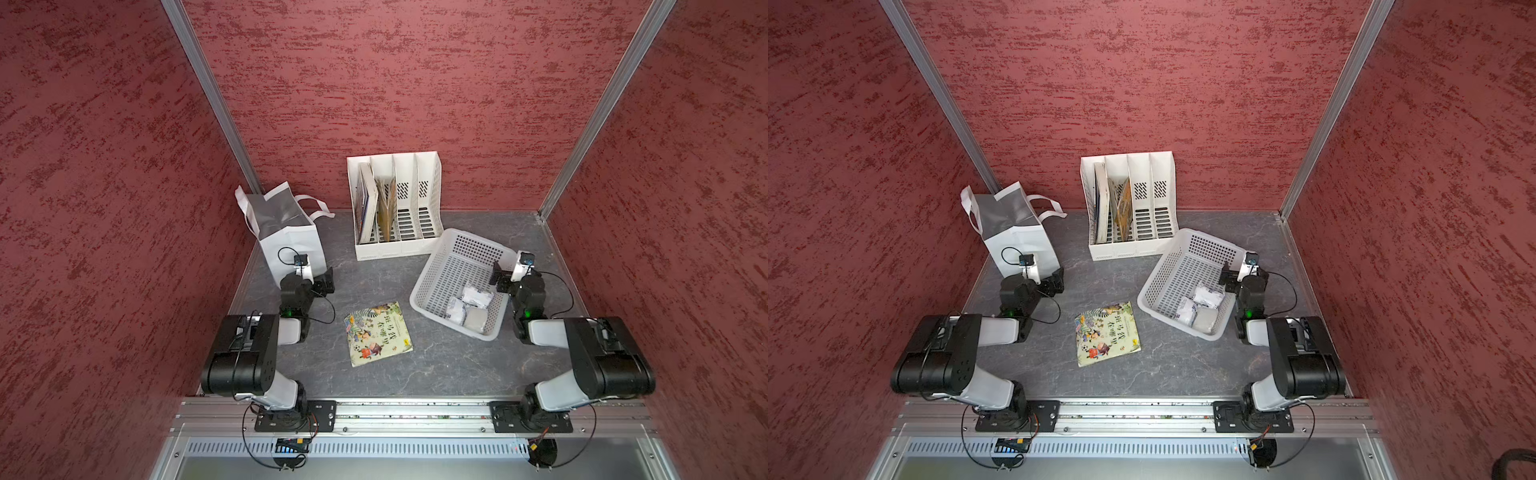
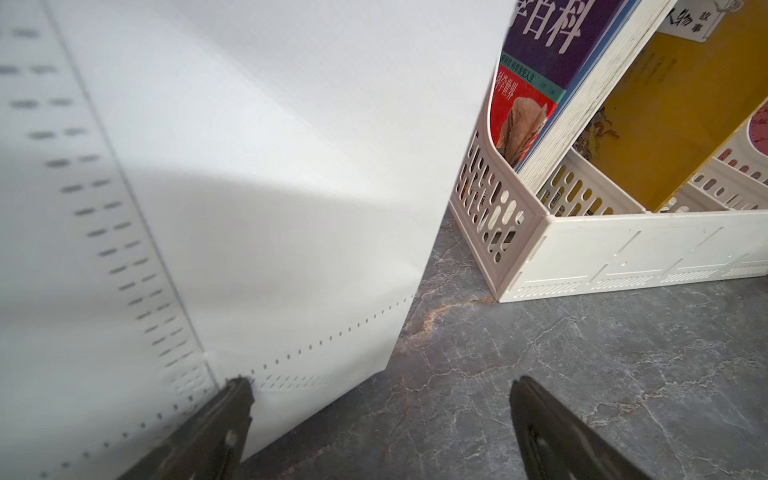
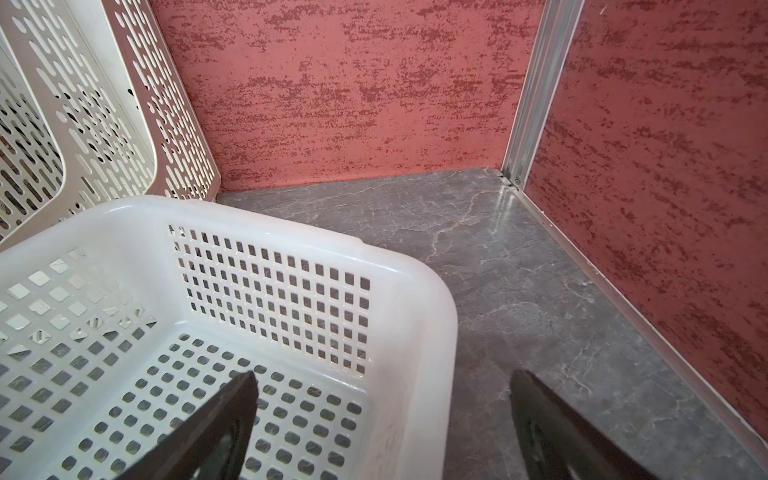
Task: Place the ice pack in the delivery bag
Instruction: Pick up the delivery bag at the corner of the board.
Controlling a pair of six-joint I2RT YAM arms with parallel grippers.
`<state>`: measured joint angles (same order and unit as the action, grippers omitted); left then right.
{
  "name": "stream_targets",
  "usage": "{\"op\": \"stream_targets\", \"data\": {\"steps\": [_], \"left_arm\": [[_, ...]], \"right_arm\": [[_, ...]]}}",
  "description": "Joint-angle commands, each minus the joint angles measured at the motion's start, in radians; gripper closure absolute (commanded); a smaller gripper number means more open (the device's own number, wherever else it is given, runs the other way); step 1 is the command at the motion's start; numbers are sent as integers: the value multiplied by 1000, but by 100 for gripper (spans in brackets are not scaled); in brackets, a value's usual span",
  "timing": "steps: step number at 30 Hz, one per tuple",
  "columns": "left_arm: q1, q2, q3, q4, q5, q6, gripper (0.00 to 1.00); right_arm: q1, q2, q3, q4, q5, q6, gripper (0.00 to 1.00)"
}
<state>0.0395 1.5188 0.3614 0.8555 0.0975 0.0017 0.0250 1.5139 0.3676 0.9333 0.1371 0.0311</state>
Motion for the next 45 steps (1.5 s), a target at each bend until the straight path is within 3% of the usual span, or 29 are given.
{"op": "stream_targets", "data": {"steps": [1,16,19,23,29,31,33,37,40,45], "left_arm": [[7,7,19,31,9,16,0],[14,-10,23,11,58,30,0],[-26,-119,25,-102,47,67,0],[-100,-375,22,-353,4,50,0],[-224,-678,49,-684,14,-2,0],[-236,-763,88,-778,34,-46,0],[-232,-818,161,-890,62,-96,0],[-206,-785,440,-1135,33,-214,0],[-137,-596,750,-1409,43,-263,0],[35,-202,1233,-1806,155,-386,0]], "right_arm": [[6,25,7,-15,-4,-17,1],[6,18,13,-20,-7,-18,1],[7,-157,71,-258,-52,-36,1],[7,-437,236,-732,-44,1,1],[7,-615,386,-1101,-104,65,1],[6,-653,415,-1177,-51,205,1],[5,-680,430,-1216,-56,370,1],[6,-637,433,-1066,-436,513,1],[18,-531,479,-979,-633,597,1],[84,-397,597,-1031,-659,554,1]]}}
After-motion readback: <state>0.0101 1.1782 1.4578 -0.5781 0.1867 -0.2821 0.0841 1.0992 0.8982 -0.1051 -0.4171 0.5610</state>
